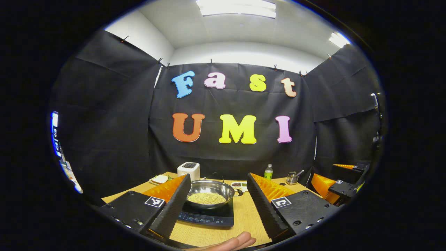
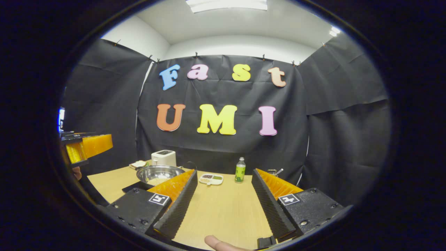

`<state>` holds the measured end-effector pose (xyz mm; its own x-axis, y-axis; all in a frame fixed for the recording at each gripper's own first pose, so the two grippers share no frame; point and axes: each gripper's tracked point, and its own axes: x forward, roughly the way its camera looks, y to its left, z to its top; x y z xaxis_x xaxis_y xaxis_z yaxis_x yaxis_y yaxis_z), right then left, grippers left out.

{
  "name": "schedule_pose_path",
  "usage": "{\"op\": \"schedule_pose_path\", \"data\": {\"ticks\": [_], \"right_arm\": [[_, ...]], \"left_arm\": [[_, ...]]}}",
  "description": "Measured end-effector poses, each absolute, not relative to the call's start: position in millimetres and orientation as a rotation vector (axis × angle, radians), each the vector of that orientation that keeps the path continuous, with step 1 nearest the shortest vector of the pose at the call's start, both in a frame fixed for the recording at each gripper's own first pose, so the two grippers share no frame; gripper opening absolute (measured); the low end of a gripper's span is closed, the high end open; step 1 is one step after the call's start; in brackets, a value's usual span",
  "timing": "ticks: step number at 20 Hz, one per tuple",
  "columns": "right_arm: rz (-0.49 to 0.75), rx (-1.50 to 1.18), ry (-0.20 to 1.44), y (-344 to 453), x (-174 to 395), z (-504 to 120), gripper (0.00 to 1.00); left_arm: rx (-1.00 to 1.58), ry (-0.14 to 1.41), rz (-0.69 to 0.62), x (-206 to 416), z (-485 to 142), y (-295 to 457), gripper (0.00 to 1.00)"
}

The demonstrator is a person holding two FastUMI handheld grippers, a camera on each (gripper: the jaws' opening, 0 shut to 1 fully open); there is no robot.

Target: First push the handle of the pot to place it horizontally, then grasp the pot with both hands and set it on the induction cooktop.

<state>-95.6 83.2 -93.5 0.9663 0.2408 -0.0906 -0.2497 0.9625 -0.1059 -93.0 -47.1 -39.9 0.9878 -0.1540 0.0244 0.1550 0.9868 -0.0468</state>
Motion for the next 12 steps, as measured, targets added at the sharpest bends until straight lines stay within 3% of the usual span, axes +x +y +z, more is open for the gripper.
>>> {"op": "schedule_pose_path", "data": {"ticks": [12], "right_arm": [[0.225, -0.060, 0.077, 60, -87, -96, 0.97]], "left_arm": [[0.001, -0.050, -0.148, -90, -38, -50, 0.95]]}}
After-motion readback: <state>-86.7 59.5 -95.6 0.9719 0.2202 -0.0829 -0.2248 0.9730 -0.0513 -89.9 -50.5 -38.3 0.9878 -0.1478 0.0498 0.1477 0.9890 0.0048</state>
